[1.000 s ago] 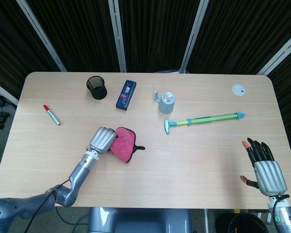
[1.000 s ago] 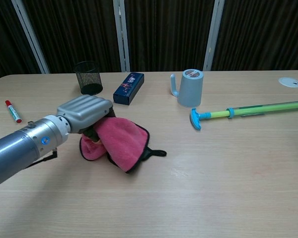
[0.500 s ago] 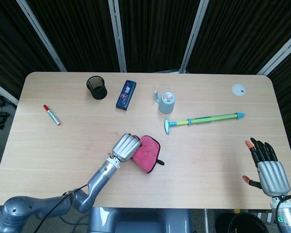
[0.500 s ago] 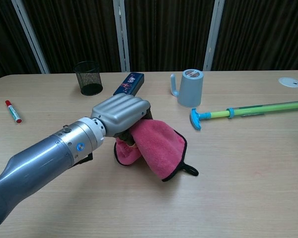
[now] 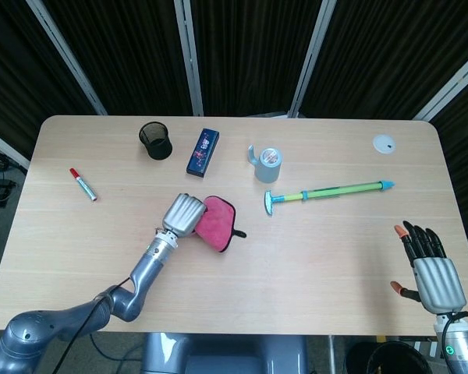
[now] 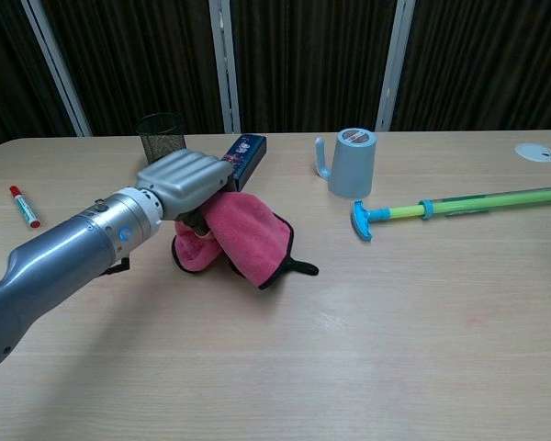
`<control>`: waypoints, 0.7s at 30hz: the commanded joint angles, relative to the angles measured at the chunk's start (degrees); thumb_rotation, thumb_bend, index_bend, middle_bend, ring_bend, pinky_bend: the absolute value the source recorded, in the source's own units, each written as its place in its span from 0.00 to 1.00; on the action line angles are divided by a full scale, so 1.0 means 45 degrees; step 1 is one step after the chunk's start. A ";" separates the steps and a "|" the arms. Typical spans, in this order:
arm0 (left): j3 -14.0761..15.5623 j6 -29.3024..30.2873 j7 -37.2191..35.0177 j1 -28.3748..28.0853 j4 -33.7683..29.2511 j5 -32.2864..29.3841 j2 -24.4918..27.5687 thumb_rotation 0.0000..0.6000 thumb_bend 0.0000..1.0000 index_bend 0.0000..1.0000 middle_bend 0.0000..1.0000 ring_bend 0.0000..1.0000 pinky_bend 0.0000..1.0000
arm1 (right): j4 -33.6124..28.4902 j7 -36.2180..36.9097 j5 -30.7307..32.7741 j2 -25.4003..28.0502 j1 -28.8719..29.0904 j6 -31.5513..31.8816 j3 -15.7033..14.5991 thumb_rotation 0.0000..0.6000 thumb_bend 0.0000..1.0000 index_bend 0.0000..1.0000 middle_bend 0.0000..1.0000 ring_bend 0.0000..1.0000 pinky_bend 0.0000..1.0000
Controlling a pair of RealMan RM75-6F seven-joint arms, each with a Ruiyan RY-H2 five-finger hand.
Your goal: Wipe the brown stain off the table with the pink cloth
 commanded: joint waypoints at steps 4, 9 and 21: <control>0.0198 -0.0135 -0.0680 0.0491 0.1324 -0.0204 0.0504 1.00 0.41 0.86 0.70 0.61 0.61 | -0.0073 -0.0042 -0.0096 0.0033 -0.0053 0.0144 -0.0017 1.00 0.00 0.00 0.00 0.00 0.00; 0.0315 -0.0294 -0.1570 0.0636 0.2080 -0.0150 0.0593 1.00 0.41 0.86 0.70 0.61 0.61 | -0.0131 -0.0074 -0.0191 0.0066 -0.0096 0.0245 -0.0046 1.00 0.00 0.00 0.00 0.00 0.00; 0.0174 -0.0317 -0.2235 -0.0464 0.2174 0.0393 -0.0661 1.00 0.41 0.86 0.70 0.61 0.61 | 0.0235 0.0377 0.0351 0.0086 -0.0100 -0.0026 0.0103 1.00 0.00 0.00 0.00 0.00 0.00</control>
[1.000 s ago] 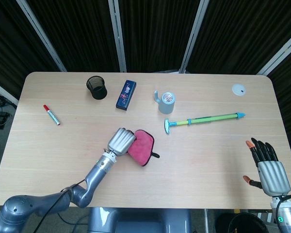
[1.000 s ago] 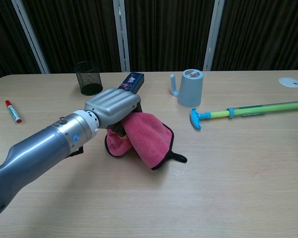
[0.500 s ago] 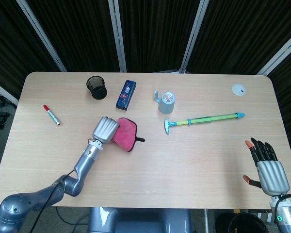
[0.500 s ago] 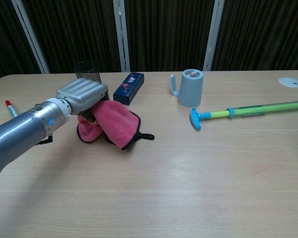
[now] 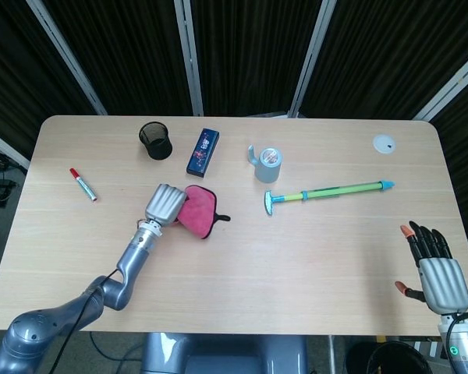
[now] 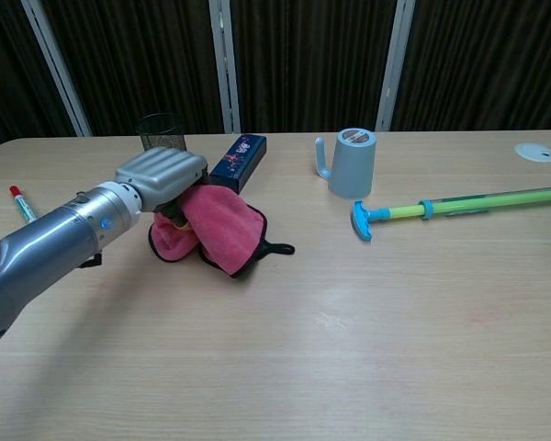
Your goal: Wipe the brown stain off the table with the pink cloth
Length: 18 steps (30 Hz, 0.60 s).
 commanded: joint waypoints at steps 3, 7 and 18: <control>0.0384 0.0368 -0.0556 -0.0508 -0.0515 0.0884 -0.0680 1.00 0.41 0.86 0.70 0.61 0.61 | 0.0140 0.0225 0.0232 0.0050 -0.0024 -0.0105 0.0061 1.00 0.00 0.00 0.00 0.00 0.00; 0.0603 0.0672 -0.0831 -0.0623 -0.0693 0.1308 -0.0942 1.00 0.41 0.86 0.70 0.61 0.61 | 0.0173 0.0231 0.0191 0.0044 -0.0029 -0.0105 0.0037 1.00 0.00 0.00 0.00 0.00 0.00; 0.0912 0.1209 -0.0591 -0.0428 -0.0668 0.1755 -0.0914 1.00 0.41 0.86 0.70 0.61 0.61 | -0.0009 0.0144 -0.0107 0.0073 -0.0035 0.0031 -0.0031 1.00 0.00 0.00 0.00 0.00 0.00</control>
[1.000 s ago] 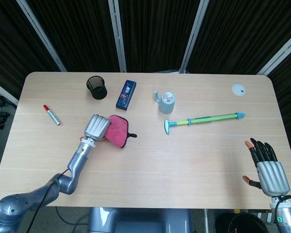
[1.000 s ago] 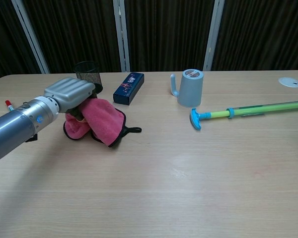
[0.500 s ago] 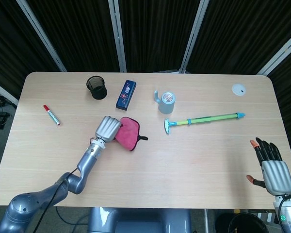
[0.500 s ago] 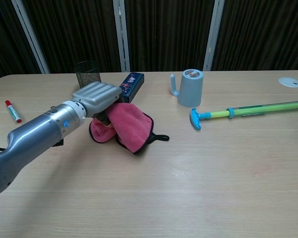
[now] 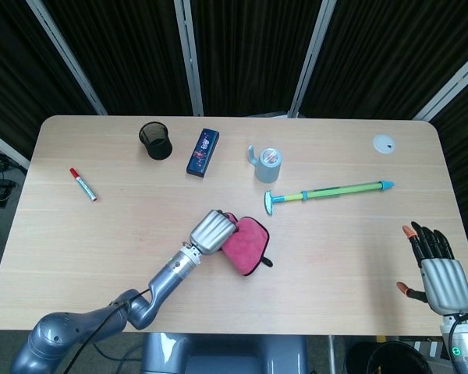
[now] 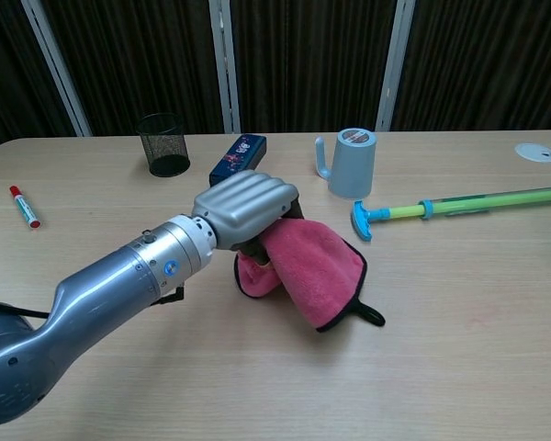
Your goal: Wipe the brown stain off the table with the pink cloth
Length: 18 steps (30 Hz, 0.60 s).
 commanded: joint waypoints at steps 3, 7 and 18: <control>-0.0071 -0.0070 0.0087 0.0354 0.0644 -0.0285 0.0557 1.00 0.41 0.86 0.70 0.61 0.61 | -0.0021 0.0011 -0.0043 0.0009 0.0027 -0.0031 -0.0009 1.00 0.00 0.00 0.00 0.00 0.00; -0.0186 -0.0092 -0.0315 0.0876 0.0795 -0.0693 0.1145 1.00 0.41 0.86 0.70 0.61 0.61 | -0.0045 -0.0141 -0.0109 -0.0054 0.0089 -0.0141 -0.0055 1.00 0.00 0.00 0.00 0.00 0.00; 0.0545 0.1773 -0.0946 0.3035 -0.1821 -0.0463 0.4158 1.00 0.41 0.85 0.69 0.61 0.60 | -0.0195 -0.0656 -0.0422 -0.0204 0.0145 -0.0140 -0.0199 1.00 0.00 0.00 0.00 0.00 0.00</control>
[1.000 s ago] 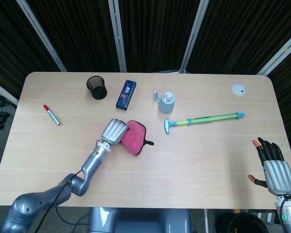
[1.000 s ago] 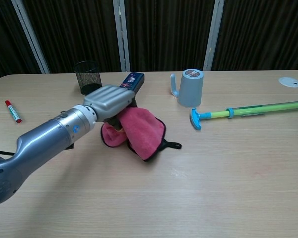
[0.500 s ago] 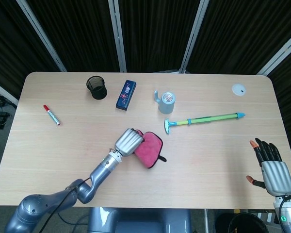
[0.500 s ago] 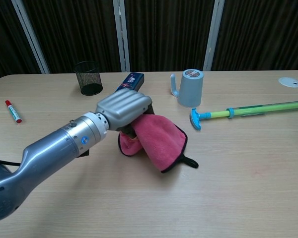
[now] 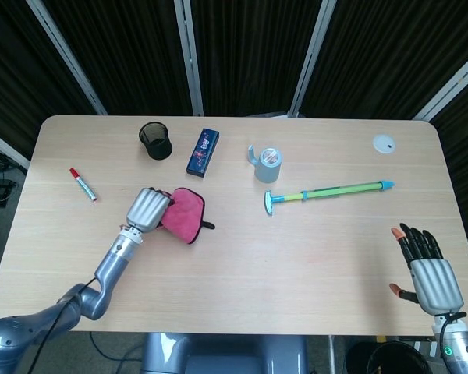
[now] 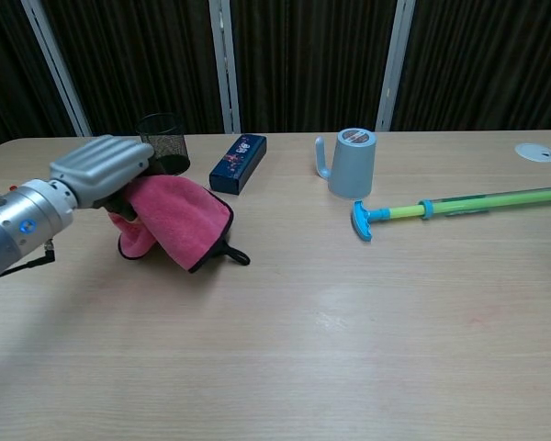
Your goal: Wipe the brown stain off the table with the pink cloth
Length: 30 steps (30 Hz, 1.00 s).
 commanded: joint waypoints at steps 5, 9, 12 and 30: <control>0.0662 0.1552 0.0553 0.1925 -0.4007 -0.0002 0.3228 1.00 0.39 0.78 0.56 0.52 0.56 | -0.0223 -0.0407 -0.0438 -0.0065 -0.0016 0.0140 -0.0193 1.00 0.00 0.00 0.00 0.00 0.00; 0.1141 0.1973 0.1310 0.2926 -0.5779 -0.0306 0.4742 1.00 0.33 0.61 0.30 0.30 0.39 | -0.0415 -0.0578 -0.0652 -0.0050 -0.0068 0.0267 -0.0294 1.00 0.00 0.00 0.00 0.00 0.00; 0.1410 0.2319 0.1132 0.3588 -0.6512 -0.0439 0.5453 1.00 0.21 0.42 0.10 0.12 0.21 | -0.0521 -0.0634 -0.0772 -0.0006 -0.0122 0.0361 -0.0361 1.00 0.00 0.00 0.00 0.00 0.00; 0.1718 0.5176 0.0568 0.6508 -0.8903 -0.0396 0.7040 1.00 0.00 0.00 0.00 0.00 0.00 | -0.0547 -0.0745 -0.0971 -0.0029 -0.0185 0.0677 -0.0292 1.00 0.00 0.00 0.00 0.00 0.00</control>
